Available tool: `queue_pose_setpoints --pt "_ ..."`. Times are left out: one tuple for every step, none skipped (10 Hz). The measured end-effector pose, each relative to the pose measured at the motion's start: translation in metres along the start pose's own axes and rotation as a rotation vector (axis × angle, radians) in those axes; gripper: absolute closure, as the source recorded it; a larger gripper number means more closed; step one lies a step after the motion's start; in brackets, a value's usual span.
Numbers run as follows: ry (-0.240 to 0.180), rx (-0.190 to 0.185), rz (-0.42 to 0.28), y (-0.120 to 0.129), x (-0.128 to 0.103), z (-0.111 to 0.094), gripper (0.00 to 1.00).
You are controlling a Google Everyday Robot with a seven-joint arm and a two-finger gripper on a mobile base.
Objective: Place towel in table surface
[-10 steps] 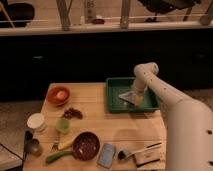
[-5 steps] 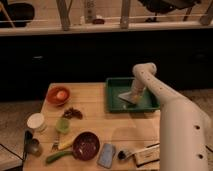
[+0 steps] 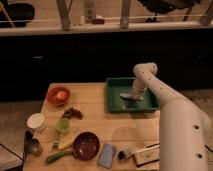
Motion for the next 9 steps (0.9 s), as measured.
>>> queue_pose_setpoints --pt "-0.001 0.000 0.000 0.000 0.000 0.000 1.00" --pt "-0.001 -0.001 0.001 0.000 0.000 0.000 1.00" --pt "-0.001 -0.001 0.001 0.000 0.000 0.000 1.00" --pt "0.000 0.002 -0.009 0.003 0.000 -0.002 1.00" --pt "-0.001 0.002 -0.026 0.007 -0.002 -0.007 1.00" --pt "-0.007 0.023 -0.053 0.008 -0.006 -0.020 1.00" --pt "-0.013 0.040 -0.081 0.009 -0.011 -0.032 1.00" --pt "-0.018 0.048 -0.096 0.009 -0.015 -0.038 1.00" --pt "-0.022 0.056 -0.110 0.009 -0.019 -0.044 1.00"
